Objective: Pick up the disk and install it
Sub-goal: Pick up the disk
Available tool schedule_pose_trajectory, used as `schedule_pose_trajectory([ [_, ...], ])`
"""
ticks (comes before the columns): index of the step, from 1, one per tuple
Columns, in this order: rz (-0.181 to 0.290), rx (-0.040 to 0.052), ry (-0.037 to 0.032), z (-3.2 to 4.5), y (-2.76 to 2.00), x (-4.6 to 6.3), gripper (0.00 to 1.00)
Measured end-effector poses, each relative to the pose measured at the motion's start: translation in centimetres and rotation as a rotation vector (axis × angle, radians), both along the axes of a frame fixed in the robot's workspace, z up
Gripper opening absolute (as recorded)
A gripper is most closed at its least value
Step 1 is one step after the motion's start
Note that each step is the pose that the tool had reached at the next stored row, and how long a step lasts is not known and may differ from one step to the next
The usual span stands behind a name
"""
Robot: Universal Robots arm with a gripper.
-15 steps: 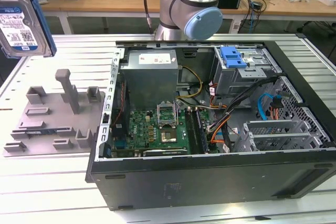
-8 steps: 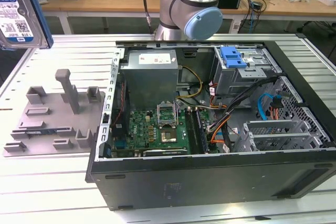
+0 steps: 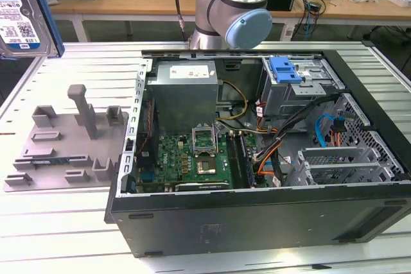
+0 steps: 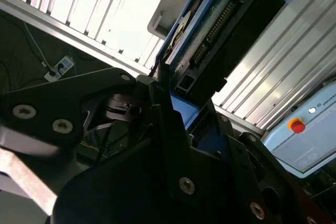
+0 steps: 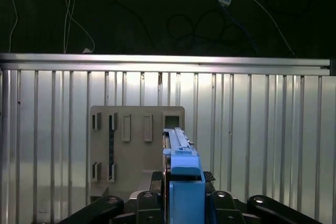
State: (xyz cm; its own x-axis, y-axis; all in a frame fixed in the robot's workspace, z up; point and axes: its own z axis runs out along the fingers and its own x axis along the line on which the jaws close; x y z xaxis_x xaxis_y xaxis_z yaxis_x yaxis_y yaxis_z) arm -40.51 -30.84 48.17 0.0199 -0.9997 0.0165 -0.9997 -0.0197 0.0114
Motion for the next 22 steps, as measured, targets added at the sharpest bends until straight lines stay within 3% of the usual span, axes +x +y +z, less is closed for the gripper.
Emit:
schedule_pose_trajectory([
  [10, 0.0, -0.0001, 0.0003, 0.07, -0.09, 0.2, 0.37],
  [20, 0.0, -0.0001, 0.0007, 0.48, -1.0, 2.8, 0.37],
  [22, 0.0, -0.0001, 0.002, 0.77, -1.53, 3.8, 0.37],
])
